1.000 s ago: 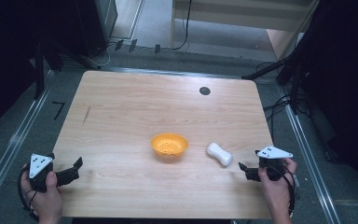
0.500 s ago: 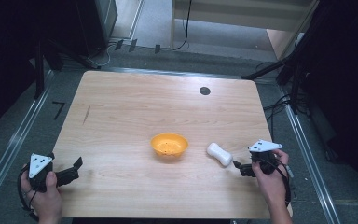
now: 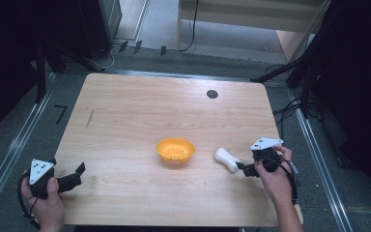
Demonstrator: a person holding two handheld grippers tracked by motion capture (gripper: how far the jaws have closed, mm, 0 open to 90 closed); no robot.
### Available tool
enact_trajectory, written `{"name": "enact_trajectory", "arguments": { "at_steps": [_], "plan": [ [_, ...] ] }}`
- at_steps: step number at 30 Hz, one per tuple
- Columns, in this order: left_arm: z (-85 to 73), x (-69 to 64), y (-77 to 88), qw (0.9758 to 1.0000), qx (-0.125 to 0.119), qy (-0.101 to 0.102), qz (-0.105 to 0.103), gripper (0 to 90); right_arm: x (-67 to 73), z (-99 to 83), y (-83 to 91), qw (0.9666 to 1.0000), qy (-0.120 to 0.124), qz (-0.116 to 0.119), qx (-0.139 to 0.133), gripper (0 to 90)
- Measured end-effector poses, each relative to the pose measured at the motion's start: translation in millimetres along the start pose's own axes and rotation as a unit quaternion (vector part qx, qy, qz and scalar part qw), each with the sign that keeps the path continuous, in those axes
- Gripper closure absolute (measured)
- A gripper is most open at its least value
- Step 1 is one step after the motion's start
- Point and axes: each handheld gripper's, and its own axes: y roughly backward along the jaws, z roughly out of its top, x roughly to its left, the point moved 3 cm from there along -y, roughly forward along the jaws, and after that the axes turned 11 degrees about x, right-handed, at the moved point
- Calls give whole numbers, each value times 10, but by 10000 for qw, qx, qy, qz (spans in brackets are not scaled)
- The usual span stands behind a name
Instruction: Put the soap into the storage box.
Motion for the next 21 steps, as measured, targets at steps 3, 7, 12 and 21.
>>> {"name": "enact_trajectory", "arguments": {
  "at_steps": [3,7,12,21],
  "plan": [
    [1,-3,-3,10000,-1,-16,7,0,10,50,-10,10000,50,19,72,190],
    [0,2,1,10000,7,7,-9,0,20,117,-7,9998,137,23,141,193],
    [0,2,0,10000,9,5,-8,0,33,191,2,9996,219,54,151,194],
    [3,11,-3,10000,-2,47,-5,0,52,300,-61,9987,338,161,354,197]
  ]
}}
